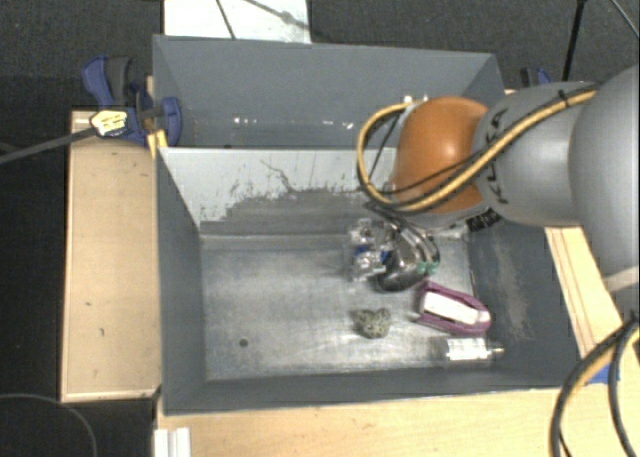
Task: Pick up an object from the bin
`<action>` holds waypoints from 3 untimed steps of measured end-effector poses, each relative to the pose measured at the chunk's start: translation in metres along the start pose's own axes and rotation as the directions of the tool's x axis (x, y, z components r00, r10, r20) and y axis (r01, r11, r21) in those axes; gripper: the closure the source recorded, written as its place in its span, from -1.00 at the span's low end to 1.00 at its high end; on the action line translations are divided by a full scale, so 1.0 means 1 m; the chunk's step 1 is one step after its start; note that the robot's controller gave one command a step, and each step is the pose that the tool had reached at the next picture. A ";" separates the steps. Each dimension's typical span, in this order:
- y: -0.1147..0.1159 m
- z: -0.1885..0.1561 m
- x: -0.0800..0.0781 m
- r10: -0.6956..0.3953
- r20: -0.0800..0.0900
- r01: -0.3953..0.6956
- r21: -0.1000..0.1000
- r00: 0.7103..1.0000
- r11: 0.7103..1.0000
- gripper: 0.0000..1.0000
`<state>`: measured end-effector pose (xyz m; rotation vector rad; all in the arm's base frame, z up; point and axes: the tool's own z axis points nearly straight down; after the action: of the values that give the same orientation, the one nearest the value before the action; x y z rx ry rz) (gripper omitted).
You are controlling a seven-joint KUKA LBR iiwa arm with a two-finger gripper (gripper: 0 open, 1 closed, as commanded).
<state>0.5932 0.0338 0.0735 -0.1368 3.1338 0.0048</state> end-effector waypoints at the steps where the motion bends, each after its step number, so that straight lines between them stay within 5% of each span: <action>1: -0.024 -0.110 0.003 -0.124 0.007 0.124 0.005 0.992 0.992 1.00; 2: -0.023 -0.105 0.005 -0.122 -0.002 0.122 0.002 0.992 0.992 -1.00; 3: -0.075 0.002 0.013 0.054 -0.004 -0.054 0.002 0.999 0.999 -1.00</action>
Offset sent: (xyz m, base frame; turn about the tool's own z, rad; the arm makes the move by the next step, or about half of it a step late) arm -0.0041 -0.0237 0.1046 -0.1260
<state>0.5872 -0.0424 0.0708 -0.0520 3.1400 0.0011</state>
